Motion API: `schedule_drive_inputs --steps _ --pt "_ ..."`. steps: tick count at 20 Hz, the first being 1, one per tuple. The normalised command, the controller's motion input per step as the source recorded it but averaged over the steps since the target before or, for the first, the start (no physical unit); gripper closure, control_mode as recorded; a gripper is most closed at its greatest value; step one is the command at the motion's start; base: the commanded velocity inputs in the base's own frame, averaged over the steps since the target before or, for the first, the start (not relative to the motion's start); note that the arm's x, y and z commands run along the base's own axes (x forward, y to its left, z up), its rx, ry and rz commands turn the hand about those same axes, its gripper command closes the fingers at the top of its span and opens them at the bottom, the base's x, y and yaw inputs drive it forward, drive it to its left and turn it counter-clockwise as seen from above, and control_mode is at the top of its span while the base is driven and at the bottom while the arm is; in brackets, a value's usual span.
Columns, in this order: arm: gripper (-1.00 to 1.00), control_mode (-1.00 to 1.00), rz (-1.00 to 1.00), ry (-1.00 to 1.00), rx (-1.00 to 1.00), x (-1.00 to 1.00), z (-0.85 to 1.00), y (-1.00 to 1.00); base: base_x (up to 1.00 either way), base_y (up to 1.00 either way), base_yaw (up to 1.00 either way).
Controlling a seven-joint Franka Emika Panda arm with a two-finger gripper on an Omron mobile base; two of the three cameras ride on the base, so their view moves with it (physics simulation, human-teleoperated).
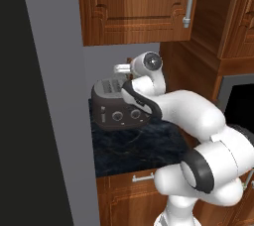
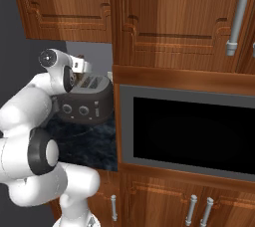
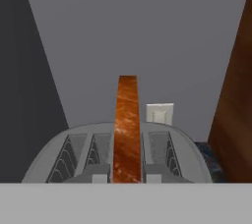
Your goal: Start the toaster. Once the lever pops up, take the bread to the plate on the dining counter.
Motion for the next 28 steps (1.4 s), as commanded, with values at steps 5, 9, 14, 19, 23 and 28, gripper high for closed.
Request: schedule_drive_inputs --steps 5,9,14,19,23,28 --pt "1.0 -1.0 0.02 0.0 0.0 -0.6 0.01 -0.22 0.0 0.0 0.0" --pt "1.0 -1.0 0.03 0.0 0.0 -0.66 0.0 -0.32 0.0 0.0 0.0" --pt "1.0 -1.0 0.03 0.01 0.0 -0.76 0.08 -0.22 0.0 0.0 0.0" --pt "1.0 -1.0 0.0 0.1 0.0 -0.87 0.13 0.0 0.0 0.0 0.0" --pt "1.0 -1.0 0.0 0.13 0.0 -0.91 0.11 -0.05 0.0 0.0 0.0" --pt "1.0 -1.0 0.0 0.11 0.0 -0.86 0.05 -0.32 0.0 0.0 0.0"
